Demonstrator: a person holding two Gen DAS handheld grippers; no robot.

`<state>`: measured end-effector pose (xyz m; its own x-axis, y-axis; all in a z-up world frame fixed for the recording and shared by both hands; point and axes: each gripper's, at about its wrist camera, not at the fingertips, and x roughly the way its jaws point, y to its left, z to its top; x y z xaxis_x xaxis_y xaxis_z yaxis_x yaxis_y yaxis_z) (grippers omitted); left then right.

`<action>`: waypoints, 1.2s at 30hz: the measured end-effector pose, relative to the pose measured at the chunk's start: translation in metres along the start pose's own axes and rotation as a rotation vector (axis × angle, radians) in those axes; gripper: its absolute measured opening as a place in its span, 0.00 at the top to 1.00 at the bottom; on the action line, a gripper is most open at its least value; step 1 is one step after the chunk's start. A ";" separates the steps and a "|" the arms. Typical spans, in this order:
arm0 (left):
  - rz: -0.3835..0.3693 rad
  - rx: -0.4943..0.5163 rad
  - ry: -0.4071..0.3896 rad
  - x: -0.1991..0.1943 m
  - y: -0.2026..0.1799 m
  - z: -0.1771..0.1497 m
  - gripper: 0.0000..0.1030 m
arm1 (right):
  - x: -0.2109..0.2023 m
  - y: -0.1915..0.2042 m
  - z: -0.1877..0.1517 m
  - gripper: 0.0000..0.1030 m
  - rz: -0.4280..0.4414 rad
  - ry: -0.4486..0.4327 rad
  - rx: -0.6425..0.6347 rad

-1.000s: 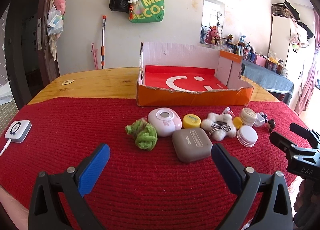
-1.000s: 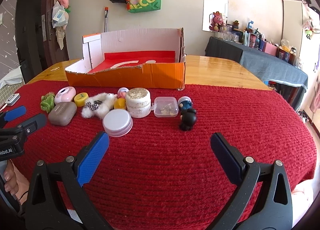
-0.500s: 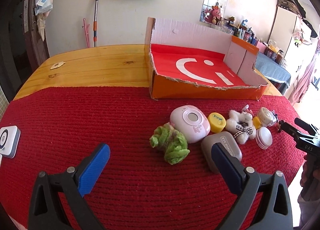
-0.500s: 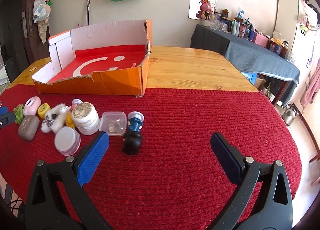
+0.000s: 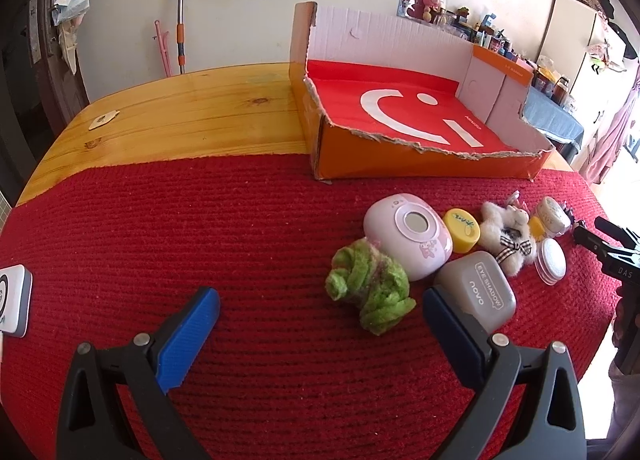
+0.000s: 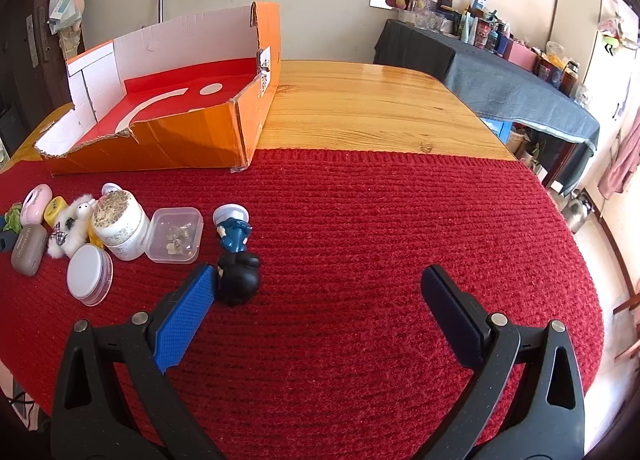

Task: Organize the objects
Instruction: 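Grasp the green knitted plush with the left tool while the right tool grasps the black figurine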

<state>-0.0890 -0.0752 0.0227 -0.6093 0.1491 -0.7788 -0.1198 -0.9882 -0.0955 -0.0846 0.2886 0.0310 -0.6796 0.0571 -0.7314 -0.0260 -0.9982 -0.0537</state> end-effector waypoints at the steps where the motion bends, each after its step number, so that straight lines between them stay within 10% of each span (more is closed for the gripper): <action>1: 0.003 0.007 0.002 0.001 0.000 0.001 0.00 | 0.001 0.001 0.001 0.00 0.013 -0.001 -0.013; 11: -0.021 0.069 0.007 0.007 -0.010 0.007 0.10 | 0.012 0.017 0.011 0.05 0.041 0.025 -0.108; 17: -0.080 0.122 -0.026 0.004 -0.023 0.004 0.51 | 0.013 0.014 0.012 0.46 0.150 0.019 -0.085; 19: -0.099 0.124 -0.034 0.002 -0.025 0.003 0.66 | 0.010 0.014 0.011 0.74 0.189 0.003 -0.076; 36: -0.114 0.107 -0.141 -0.039 -0.027 0.012 0.67 | -0.035 0.015 0.027 0.78 0.273 -0.108 -0.041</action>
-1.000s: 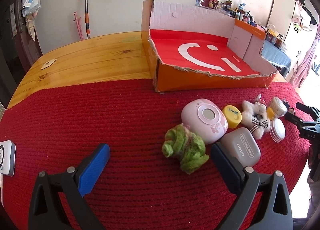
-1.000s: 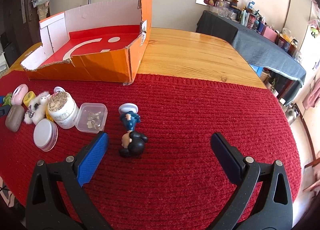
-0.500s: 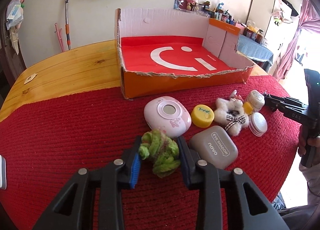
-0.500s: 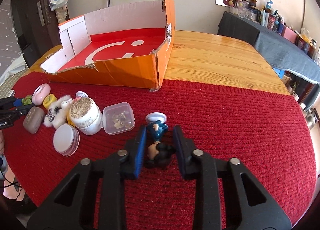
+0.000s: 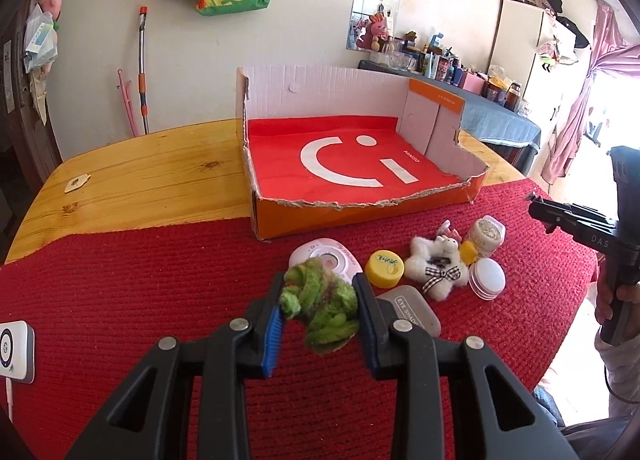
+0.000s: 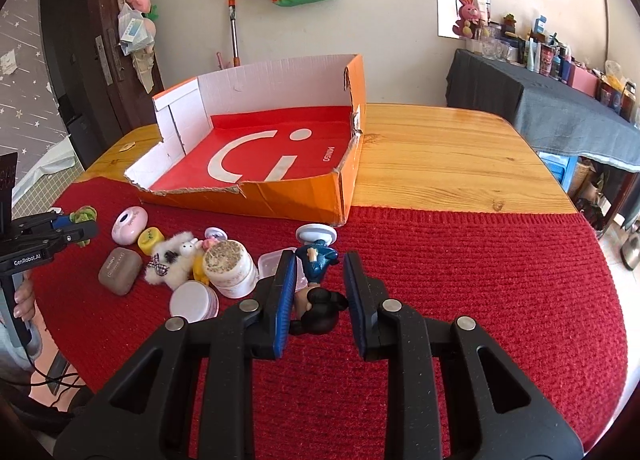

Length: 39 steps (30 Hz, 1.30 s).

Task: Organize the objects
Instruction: 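Grasp the green knitted plush with the left tool while the right tool grasps the black figurine, then carry both items into the orange box and open both tools to release them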

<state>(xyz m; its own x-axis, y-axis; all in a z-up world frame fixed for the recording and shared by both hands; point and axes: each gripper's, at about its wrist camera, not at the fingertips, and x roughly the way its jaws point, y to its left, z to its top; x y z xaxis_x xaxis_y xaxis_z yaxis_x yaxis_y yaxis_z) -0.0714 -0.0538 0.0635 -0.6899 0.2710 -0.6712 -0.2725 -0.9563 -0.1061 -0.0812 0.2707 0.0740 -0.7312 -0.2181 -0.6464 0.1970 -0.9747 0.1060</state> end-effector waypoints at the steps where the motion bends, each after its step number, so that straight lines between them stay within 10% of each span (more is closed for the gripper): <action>1: 0.000 -0.001 -0.001 0.000 0.000 0.000 0.67 | 0.000 0.001 0.000 0.78 0.000 -0.001 0.000; 20: -0.006 0.038 -0.046 0.002 0.007 0.059 0.67 | 0.006 0.012 0.048 0.78 0.035 -0.023 -0.056; 39: -0.023 0.202 0.290 0.119 0.011 0.109 0.67 | 0.131 0.021 0.104 0.78 0.041 0.326 -0.213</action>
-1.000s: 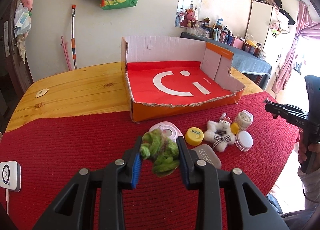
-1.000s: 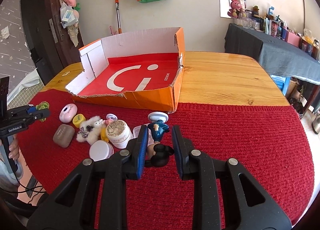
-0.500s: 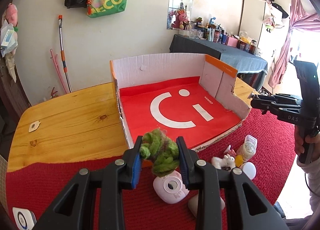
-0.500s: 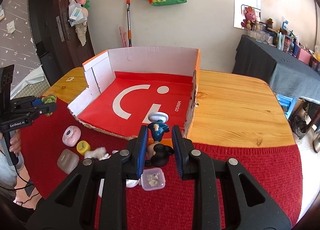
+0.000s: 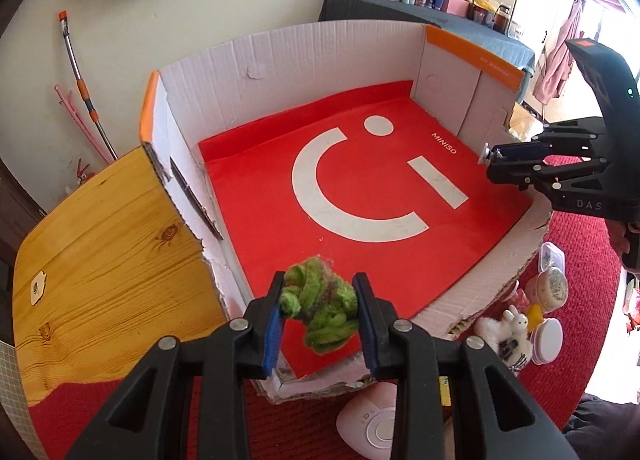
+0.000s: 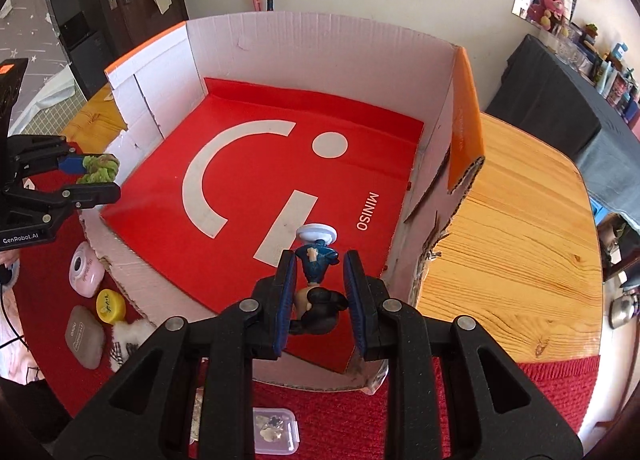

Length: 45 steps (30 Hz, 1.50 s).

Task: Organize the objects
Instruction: 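Carry both items into the orange box and open both tools to release them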

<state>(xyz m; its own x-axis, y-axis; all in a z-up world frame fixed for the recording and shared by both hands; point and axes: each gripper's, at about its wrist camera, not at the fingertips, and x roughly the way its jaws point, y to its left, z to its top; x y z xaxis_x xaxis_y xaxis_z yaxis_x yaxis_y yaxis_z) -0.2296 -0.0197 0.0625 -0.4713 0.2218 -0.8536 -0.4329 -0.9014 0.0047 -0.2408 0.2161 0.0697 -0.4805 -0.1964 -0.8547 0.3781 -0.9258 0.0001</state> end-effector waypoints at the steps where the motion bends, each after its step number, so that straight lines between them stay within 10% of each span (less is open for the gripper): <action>1: -0.001 0.005 0.014 0.004 0.001 0.000 0.67 | 0.002 0.001 0.001 0.78 -0.003 0.014 -0.010; 45: 0.029 0.141 0.102 0.020 -0.015 0.008 0.57 | 0.004 -0.005 -0.007 0.77 -0.037 0.126 -0.102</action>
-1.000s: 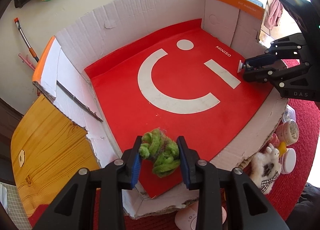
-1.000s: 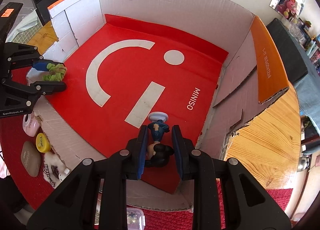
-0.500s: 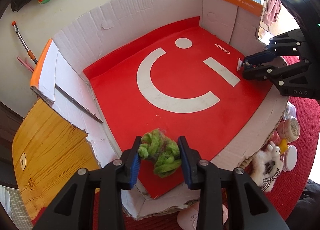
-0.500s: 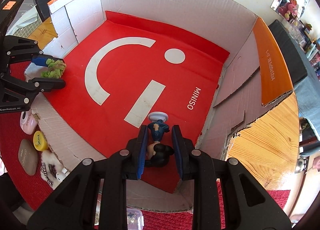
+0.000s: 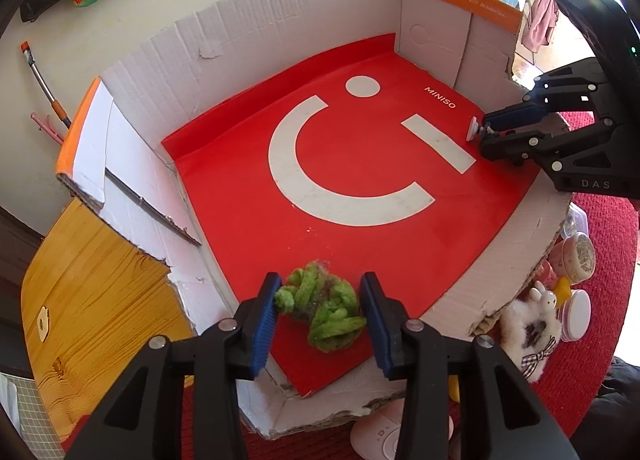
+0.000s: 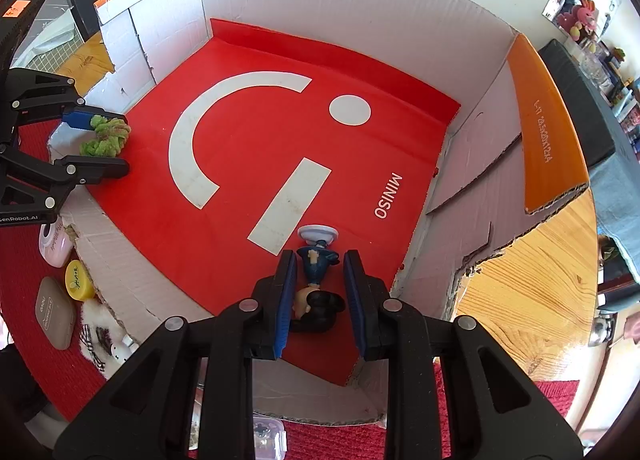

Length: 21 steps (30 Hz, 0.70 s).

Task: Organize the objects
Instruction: 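Carry both items into the orange box and open both tools to release them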

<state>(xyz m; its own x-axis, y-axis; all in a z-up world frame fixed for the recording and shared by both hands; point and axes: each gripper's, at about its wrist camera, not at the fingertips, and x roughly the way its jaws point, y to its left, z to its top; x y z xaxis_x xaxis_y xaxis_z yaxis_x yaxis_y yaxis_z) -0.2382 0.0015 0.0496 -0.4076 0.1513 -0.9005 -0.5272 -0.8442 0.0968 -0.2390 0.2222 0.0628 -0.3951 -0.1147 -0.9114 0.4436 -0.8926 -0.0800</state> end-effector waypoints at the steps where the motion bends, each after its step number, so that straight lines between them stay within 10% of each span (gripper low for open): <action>1: 0.004 0.002 -0.001 0.000 -0.001 0.000 0.57 | 0.000 0.000 0.000 0.77 -0.001 0.000 0.000; 21: -0.012 -0.007 -0.014 -0.002 -0.005 0.000 0.50 | -0.004 -0.003 -0.001 0.77 0.000 0.005 0.004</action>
<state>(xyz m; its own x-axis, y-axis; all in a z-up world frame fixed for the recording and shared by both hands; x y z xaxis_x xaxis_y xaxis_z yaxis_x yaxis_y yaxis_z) -0.2354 0.0054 0.0509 -0.4116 0.1686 -0.8956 -0.5271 -0.8457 0.0831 -0.2376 0.2253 0.0663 -0.3907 -0.1129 -0.9136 0.4408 -0.8942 -0.0780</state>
